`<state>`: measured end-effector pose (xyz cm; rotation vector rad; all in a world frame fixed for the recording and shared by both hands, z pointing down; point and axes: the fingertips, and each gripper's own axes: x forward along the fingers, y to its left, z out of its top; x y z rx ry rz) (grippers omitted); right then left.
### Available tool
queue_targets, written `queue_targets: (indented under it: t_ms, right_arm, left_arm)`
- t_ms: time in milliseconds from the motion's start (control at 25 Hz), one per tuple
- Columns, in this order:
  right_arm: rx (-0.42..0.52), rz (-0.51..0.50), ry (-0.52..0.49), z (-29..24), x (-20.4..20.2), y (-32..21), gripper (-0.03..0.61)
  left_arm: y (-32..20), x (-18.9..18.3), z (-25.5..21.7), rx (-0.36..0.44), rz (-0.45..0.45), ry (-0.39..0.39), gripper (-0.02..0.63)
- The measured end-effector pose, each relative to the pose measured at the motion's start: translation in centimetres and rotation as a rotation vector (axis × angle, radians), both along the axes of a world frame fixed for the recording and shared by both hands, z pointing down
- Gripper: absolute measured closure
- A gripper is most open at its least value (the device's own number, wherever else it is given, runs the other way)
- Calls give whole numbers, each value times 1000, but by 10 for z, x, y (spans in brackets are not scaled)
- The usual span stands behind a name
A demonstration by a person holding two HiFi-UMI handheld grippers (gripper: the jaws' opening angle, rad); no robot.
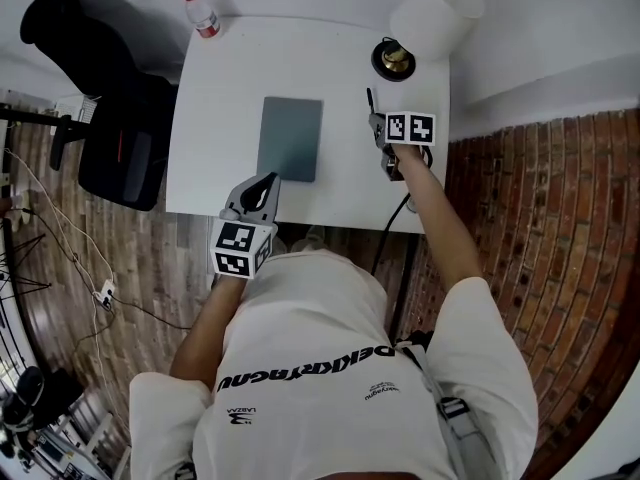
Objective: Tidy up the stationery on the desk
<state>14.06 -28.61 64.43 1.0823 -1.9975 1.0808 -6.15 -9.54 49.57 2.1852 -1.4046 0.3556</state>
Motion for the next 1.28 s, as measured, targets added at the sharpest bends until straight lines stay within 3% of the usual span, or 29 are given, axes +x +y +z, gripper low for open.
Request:
queue_targets:
  t_ms: [200,520,920,1280]
  right_arm:
    - [-23,76,-115,-12,-26,27,535]
    - [-95,96,-166,1,-69,81,534]
    - [-186,251,-244,21,-89,95,534]
    - [-188,275,-152,37,-94,91,534]
  left_arm:
    - [5,-4,-8,20,-7,-2,617]
    - [12,-5,-14,47,9,10,617]
    - [25,-13,-13,43,-14,25,617]
    - [33,-20,-7,17,-49,73,617]
